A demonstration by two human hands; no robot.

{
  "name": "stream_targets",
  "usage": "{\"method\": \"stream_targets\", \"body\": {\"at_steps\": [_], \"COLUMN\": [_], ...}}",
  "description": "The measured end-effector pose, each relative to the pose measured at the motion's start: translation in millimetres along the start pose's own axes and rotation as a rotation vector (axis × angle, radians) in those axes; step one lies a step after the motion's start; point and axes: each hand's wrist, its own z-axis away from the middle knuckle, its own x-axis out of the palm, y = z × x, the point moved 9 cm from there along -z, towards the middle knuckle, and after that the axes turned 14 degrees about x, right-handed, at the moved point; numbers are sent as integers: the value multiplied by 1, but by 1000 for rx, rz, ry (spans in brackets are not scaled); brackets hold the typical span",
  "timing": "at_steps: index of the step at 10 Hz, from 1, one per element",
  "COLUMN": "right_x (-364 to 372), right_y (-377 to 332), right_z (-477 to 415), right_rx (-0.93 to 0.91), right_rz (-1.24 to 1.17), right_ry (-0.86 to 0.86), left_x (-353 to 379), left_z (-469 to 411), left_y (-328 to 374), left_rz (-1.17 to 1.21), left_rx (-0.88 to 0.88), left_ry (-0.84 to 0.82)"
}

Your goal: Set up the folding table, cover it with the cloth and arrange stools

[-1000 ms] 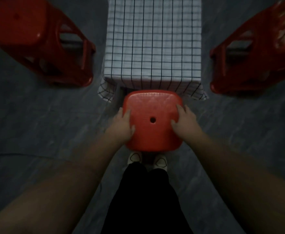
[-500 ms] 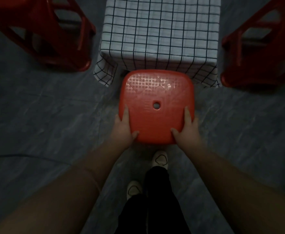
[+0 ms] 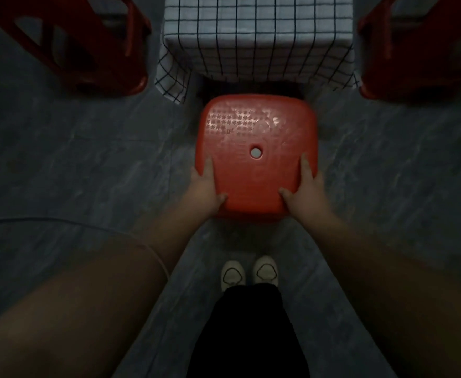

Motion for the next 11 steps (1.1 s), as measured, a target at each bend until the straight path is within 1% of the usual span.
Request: {"method": "stream_targets", "body": {"at_steps": [3,5,6,8,9,11], "right_x": [25,34,37,39,42,29], "right_y": [45,62,68,70,72,58], "right_z": [49,66,69,69,66,67], "right_rx": [-3,-17,-7,-5,1,96], "right_rz": [-21,26,39,75,117,241], "right_ry": [-13,12,5,-17,-39,-157], "left_x": [32,41,43,47,46,35], "left_z": [63,85,94,98,96,94], "left_y": [-20,-32,-29,-28,-30,-30], "left_rz": [48,55,13,32,-27,-101], "left_rx": [-15,-11,-12,-24,-15,-65], "left_ry": [5,-9,-7,-6,-35,-119]}}
